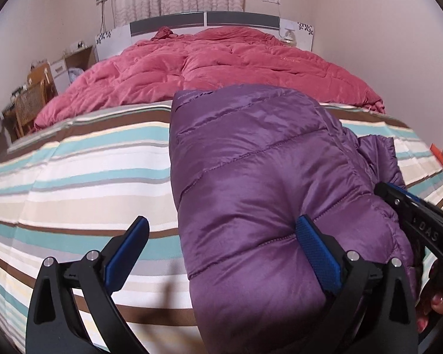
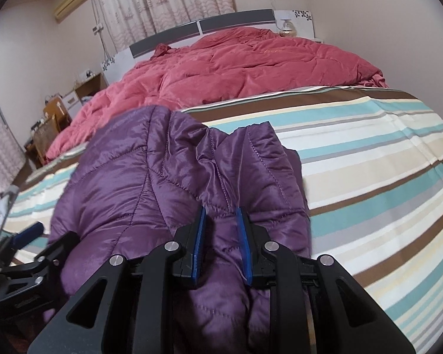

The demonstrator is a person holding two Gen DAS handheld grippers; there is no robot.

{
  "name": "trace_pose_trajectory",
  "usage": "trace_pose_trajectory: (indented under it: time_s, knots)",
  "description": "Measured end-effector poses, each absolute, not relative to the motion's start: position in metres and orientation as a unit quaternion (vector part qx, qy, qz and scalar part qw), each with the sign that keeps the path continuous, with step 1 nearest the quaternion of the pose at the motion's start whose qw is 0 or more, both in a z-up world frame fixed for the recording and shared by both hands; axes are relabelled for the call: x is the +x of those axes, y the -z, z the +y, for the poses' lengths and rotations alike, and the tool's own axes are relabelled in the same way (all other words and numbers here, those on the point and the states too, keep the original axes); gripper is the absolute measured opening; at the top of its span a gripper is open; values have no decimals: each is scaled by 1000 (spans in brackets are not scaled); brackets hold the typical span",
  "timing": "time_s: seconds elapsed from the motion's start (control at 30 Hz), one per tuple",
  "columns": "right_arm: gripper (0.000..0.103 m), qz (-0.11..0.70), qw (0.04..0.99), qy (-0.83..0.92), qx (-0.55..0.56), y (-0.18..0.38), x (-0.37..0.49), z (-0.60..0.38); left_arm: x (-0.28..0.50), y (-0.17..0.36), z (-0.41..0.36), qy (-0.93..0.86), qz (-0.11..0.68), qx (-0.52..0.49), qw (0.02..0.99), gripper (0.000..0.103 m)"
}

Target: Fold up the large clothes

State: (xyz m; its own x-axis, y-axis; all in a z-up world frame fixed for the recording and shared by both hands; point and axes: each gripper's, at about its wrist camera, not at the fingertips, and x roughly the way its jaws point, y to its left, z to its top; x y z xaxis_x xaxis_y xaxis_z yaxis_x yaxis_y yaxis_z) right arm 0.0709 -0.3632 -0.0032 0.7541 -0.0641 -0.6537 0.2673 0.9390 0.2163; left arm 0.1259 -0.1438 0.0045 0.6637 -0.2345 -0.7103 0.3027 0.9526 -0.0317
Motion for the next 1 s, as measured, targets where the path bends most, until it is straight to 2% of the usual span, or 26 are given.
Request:
trace_pose_trajectory:
  time_s: [0.13,0.17,0.2,0.23,0.37,0.53,0.63,0.77,0.83,1.0]
  knots:
    - [23,326,928,89,156,-5,56,-363,127,-2,-135,156,398,3,904,101]
    - [30,325,929,90,155,-7,55,-364,127,-1,-134,157,401,-3,902,101]
    - [50,322,929,93,155,-8,52,-364,128,-1,-132,161,406,-13,900,101]
    - [62,317,931,92,155,-10,50,-363,128,0,-130,162,408,-17,898,101]
    - [62,317,931,86,159,-14,39,-365,128,-4,-125,170,414,-22,894,101]
    - [62,329,908,72,248,-5,30,-404,130,-14,-116,183,410,-12,894,101]
    - [62,354,879,47,317,11,38,-429,135,-11,-114,211,427,-22,879,101]
    - [62,391,858,27,332,30,56,-437,139,-7,-119,241,448,-22,861,101]
    - [68,402,854,27,329,35,64,-436,140,-7,-123,250,451,-10,857,101]
    - [72,417,834,2,361,53,75,-437,148,1,-124,264,469,5,843,101]
